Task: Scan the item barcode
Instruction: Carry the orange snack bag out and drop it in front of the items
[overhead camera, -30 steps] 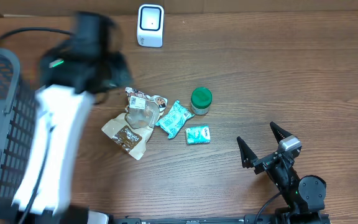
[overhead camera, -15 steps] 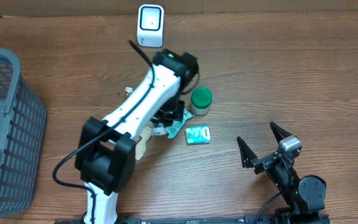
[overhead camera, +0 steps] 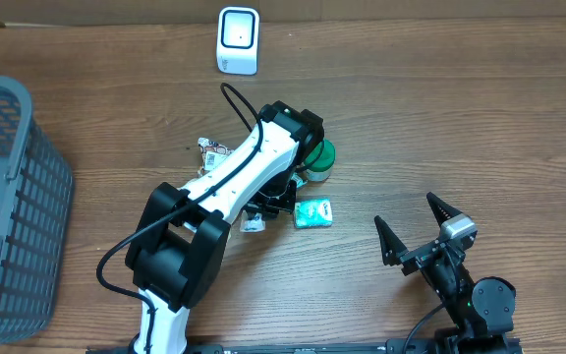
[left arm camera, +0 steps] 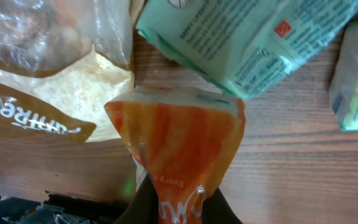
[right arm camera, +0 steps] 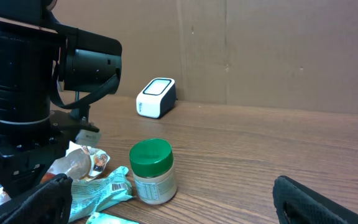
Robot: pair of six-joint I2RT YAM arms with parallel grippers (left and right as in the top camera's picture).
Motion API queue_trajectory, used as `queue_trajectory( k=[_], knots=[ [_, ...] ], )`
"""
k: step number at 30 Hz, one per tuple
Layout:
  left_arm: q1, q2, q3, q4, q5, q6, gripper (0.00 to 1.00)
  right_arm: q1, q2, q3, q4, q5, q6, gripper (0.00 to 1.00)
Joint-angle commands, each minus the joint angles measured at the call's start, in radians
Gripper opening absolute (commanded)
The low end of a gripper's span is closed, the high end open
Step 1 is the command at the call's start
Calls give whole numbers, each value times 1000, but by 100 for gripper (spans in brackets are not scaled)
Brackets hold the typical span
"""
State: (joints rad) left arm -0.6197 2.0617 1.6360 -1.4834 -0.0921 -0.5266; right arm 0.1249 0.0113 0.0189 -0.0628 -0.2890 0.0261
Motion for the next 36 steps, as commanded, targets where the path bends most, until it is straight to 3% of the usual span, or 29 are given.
queue_trajectory(
  k=[1, 3, 5, 13, 23, 28, 31, 36],
  knots=[
    [4, 6, -3, 3, -31, -39, 18, -3, -2, -10, 6, -4, -1, 100],
    [4, 6, -3, 3, -31, -38, 47, -3, -2, -10, 6, -4, -1, 100],
    [4, 6, -3, 3, -31, -38, 57, -3, -2, -10, 6, -4, -1, 100],
    [11, 4, 18, 50, -31, -38, 57, -3, -2, -10, 6, -4, -1, 100],
    [121, -77, 228, 58, -7, 35, 55, -3, -2, -10, 6, -4, -1, 100],
    [218, -180, 292, 123, 29, 97, 61, -3, -2, -10, 6, -4, -1, 100],
    [287, -231, 296, 167, 110, 137, 80, -3, -2, -10, 6, -4, -1, 100],
    [409, -265, 296, 186, 261, 264, 85, -3, -2, -10, 6, -4, -1, 100]
  ],
)
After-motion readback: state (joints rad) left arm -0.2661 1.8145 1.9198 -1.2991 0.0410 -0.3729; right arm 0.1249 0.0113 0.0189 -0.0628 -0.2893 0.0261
